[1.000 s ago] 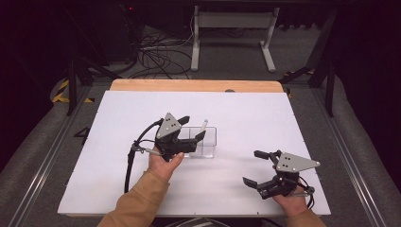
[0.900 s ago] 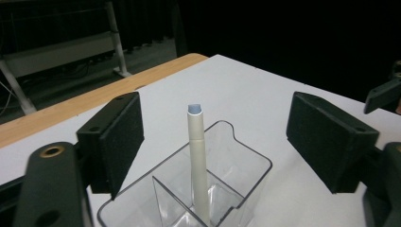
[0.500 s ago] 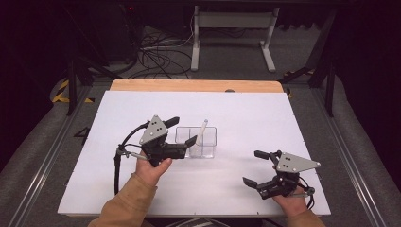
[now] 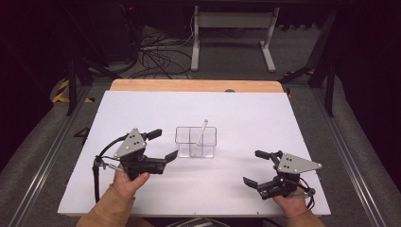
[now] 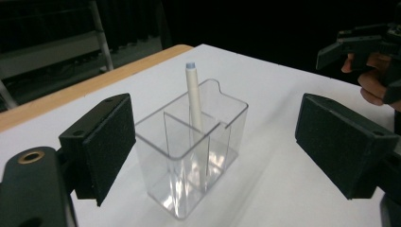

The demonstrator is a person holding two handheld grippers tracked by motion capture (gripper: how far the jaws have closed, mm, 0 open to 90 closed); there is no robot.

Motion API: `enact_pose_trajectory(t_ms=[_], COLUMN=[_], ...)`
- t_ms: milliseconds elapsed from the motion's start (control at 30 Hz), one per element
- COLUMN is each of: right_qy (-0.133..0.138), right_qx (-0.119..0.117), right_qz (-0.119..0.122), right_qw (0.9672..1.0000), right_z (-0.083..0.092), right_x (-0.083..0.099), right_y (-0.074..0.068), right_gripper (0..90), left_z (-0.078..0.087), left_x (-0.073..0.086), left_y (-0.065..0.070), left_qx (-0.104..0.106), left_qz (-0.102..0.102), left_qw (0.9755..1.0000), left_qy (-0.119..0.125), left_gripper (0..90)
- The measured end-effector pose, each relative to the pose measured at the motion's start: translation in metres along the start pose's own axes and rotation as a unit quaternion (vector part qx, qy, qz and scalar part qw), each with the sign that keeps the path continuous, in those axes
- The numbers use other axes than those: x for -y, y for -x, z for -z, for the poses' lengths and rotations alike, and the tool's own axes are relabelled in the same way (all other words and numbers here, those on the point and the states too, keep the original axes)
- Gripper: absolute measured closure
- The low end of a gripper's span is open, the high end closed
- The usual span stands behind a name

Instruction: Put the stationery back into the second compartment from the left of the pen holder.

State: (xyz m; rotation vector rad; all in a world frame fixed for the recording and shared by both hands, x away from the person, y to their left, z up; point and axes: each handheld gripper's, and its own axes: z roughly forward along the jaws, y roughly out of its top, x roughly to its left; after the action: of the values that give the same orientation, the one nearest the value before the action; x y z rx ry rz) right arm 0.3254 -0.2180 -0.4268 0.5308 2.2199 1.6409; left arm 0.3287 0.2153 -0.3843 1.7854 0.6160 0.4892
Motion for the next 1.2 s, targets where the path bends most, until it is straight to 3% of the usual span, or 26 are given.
enact_pose_trajectory(t_ms=[167,600,733,833,1200], right_qy=[0.000,0.001,0.001,-0.001,-0.003], right_qx=[0.002,0.004,0.005,0.005,0.006], right_qz=[0.001,-0.001,-0.001,0.000,-0.003], right_qw=[1.0000,1.0000,1.0000,1.0000,1.0000], right_z=[0.000,0.001,0.001,0.001,0.001], right_x=[0.001,0.003,0.004,0.004,0.006], right_y=[0.000,0.000,0.000,0.000,0.001], right_gripper=[4.5,4.4,4.4,4.4,4.4], left_z=[0.012,0.031,0.035,0.040,0.046], left_x=[0.011,0.050,0.066,0.077,0.081], left_y=[-0.005,-0.013,-0.014,-0.014,-0.016], left_qx=[0.003,-0.010,-0.010,-0.020,-0.043], left_qz=[0.011,-0.006,0.012,0.013,0.024], left_qw=[0.9998,0.9994,0.9992,0.9989,0.9982], left_qy=[-0.014,-0.034,-0.036,-0.041,-0.035], left_gripper=[13.0,12.2,12.2,12.1,12.1])
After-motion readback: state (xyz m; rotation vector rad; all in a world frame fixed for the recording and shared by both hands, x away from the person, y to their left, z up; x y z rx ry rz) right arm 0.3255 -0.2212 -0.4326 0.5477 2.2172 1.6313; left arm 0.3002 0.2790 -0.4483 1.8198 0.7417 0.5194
